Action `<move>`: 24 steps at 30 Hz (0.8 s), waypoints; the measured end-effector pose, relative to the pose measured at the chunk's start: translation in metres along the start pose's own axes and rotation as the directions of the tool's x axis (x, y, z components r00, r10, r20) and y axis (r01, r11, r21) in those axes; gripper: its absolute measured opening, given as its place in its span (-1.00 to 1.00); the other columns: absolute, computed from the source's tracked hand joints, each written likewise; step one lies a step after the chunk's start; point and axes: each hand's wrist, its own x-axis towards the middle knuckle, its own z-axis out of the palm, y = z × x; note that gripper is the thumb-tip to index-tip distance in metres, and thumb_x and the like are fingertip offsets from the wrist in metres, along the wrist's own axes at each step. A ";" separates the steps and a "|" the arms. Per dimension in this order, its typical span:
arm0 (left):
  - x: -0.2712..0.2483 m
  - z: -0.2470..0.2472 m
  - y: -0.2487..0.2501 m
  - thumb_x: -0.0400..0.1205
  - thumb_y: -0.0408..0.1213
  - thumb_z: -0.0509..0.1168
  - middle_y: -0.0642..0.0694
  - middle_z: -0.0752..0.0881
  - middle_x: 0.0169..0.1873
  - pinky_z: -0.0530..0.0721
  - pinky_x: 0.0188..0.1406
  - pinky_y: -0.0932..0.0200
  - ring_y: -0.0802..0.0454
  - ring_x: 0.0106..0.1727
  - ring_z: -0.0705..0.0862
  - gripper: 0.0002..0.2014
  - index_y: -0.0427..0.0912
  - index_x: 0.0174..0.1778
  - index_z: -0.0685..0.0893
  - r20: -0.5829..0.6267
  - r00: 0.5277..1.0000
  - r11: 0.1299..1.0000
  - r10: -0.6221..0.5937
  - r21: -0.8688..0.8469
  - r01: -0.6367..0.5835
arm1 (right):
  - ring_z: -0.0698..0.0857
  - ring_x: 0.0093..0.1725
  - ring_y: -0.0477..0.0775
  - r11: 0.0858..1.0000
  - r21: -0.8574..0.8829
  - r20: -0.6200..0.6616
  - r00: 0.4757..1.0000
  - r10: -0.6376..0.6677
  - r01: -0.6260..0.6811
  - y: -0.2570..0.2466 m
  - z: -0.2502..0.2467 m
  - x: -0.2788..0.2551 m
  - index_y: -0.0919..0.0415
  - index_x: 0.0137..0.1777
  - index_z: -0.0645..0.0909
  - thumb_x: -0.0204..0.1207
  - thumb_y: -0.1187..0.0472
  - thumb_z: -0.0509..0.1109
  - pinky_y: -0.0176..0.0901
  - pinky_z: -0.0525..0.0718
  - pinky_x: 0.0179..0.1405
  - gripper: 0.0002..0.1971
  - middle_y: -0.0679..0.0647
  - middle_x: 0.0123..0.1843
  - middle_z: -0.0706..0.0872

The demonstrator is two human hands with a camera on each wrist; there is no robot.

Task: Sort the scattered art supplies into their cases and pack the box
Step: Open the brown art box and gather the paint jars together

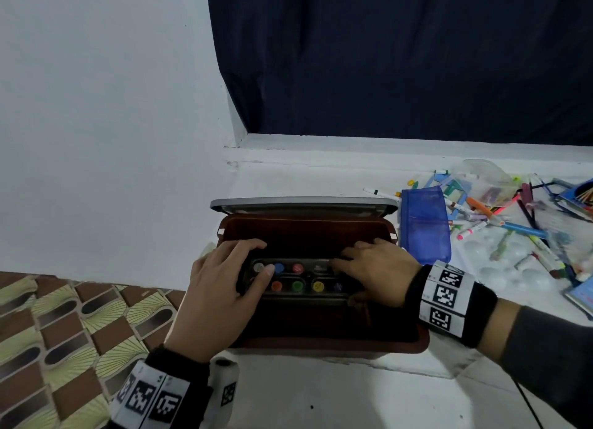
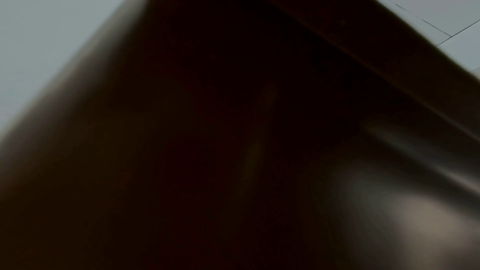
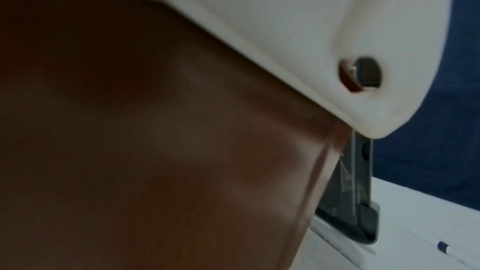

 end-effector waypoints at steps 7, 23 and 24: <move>-0.003 -0.001 0.002 0.69 0.22 0.10 0.28 0.57 0.25 0.36 0.44 0.02 0.21 0.32 0.53 -0.65 0.27 0.34 0.51 0.047 0.999 0.999 -0.001 0.045 -0.001 | 0.65 0.21 0.09 0.981 0.192 -0.176 0.982 0.064 -0.029 -0.004 0.001 -0.004 -0.09 0.57 0.33 0.51 -0.24 0.36 0.01 0.59 0.10 -0.34 -0.03 0.27 0.62; -0.008 0.023 0.130 0.69 -0.08 0.26 0.07 0.65 -0.28 0.46 -0.41 0.43 0.15 -0.36 0.64 -0.80 0.15 0.23 0.60 -0.012 0.989 0.931 0.148 -0.334 -0.143 | 0.66 0.03 -0.20 0.683 0.720 -0.550 0.702 0.453 0.123 0.040 0.013 -0.141 0.02 0.37 0.58 0.56 0.21 0.50 -0.52 0.49 0.08 -0.60 -0.13 0.02 0.70; -0.008 0.033 0.145 0.71 -0.05 0.25 0.06 0.64 -0.32 0.45 -0.43 0.39 0.15 -0.40 0.63 -0.84 0.14 0.18 0.62 -0.008 0.988 0.923 0.153 -0.357 -0.146 | 0.67 0.02 -0.18 0.671 0.734 -0.540 0.692 0.479 0.109 0.048 0.020 -0.156 0.01 0.35 0.58 0.55 0.22 0.51 -0.52 0.49 0.06 -0.62 -0.14 0.00 0.70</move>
